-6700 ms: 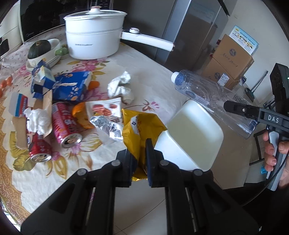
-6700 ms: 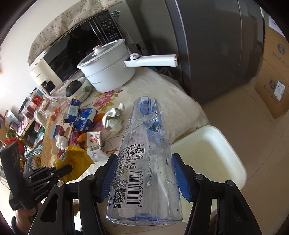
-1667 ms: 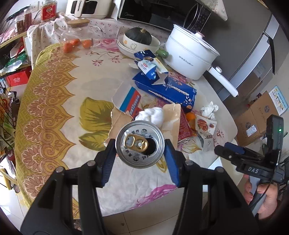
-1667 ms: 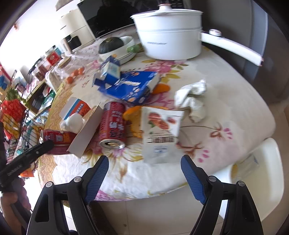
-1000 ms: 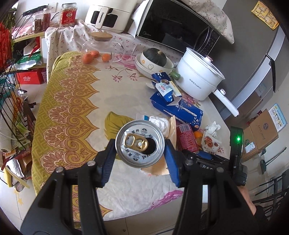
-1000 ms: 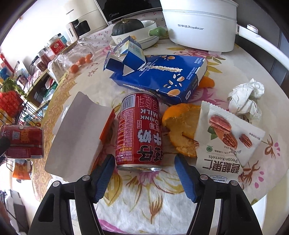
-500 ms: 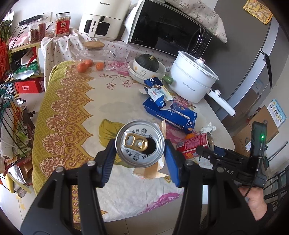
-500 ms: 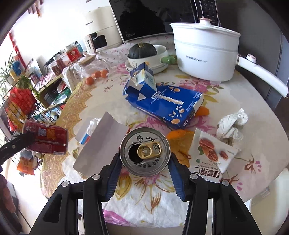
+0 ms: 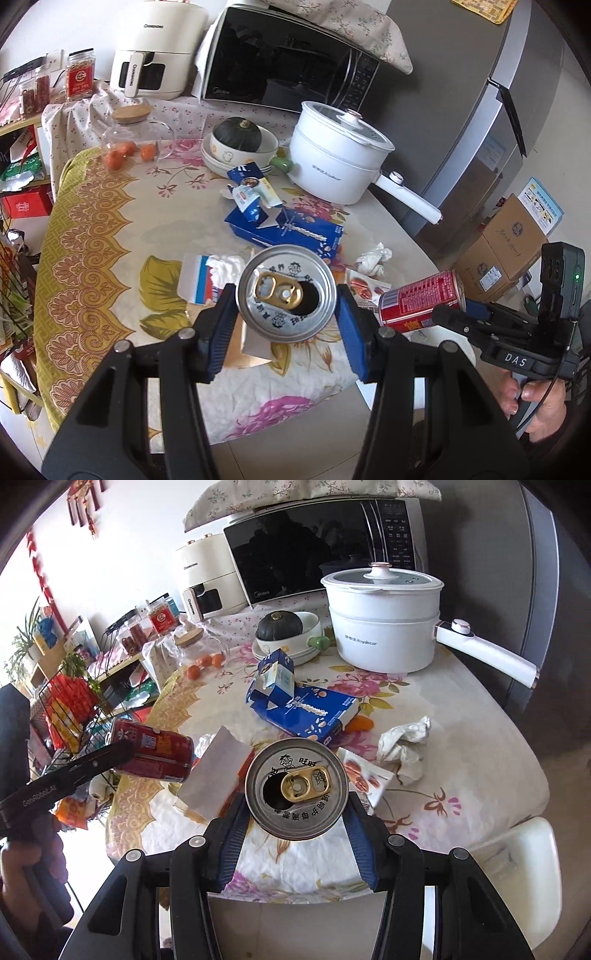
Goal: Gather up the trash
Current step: 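Carry the can into the white bin and open the left tool while the right tool carries its can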
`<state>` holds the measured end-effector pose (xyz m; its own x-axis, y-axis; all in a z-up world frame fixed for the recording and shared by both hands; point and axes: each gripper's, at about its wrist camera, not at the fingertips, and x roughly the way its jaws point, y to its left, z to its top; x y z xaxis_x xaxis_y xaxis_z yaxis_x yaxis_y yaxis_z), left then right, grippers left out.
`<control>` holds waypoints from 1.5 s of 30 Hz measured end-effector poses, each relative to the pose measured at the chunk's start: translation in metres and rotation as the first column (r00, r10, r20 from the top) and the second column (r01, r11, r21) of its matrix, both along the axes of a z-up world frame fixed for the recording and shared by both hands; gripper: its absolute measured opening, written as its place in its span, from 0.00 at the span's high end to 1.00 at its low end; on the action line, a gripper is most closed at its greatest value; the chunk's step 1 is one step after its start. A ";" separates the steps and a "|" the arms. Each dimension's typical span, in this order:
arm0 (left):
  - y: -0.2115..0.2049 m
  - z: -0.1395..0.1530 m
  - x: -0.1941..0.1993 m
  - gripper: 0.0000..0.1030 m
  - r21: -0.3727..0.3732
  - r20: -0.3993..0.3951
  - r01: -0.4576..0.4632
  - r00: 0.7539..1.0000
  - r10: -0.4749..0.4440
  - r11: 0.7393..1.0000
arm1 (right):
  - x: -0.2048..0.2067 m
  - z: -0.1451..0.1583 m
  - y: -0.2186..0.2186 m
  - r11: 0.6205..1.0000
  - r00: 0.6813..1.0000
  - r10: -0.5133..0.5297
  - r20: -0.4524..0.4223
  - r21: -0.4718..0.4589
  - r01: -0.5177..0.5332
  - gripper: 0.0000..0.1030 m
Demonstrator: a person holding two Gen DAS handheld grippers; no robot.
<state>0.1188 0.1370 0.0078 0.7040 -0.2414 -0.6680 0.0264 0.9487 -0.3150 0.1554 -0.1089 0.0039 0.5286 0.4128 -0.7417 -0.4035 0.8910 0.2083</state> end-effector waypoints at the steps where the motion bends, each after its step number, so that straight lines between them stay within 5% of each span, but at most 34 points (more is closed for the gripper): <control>1: -0.007 0.000 0.001 0.47 0.004 0.000 0.015 1.000 -0.015 1.000 | -0.003 0.003 -0.008 1.000 1.000 -0.007 0.000 0.002 0.007 0.49; 18: -0.127 -0.007 0.020 0.47 -0.005 -0.040 0.241 0.970 -0.241 0.971 | -0.032 0.009 -0.148 0.976 0.975 -0.218 -0.043 -0.031 0.217 0.49; 35: -0.251 -0.035 0.025 0.47 0.004 -0.094 0.425 0.901 -0.422 0.905 | -0.058 -0.028 -0.265 0.920 0.911 -0.391 -0.133 -0.096 0.381 0.49; 45: -0.319 -0.080 0.026 0.47 0.041 -0.163 0.500 0.858 -0.488 0.865 | -0.062 -0.050 -0.307 0.884 0.867 -0.466 -0.177 -0.130 0.449 0.49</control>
<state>0.1451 -0.1825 -0.0721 0.4024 -0.4746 -0.7828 0.4588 0.8445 -0.2761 0.0932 -0.4155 -0.0456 0.4830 0.0937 -0.8706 0.0957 0.9827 0.1588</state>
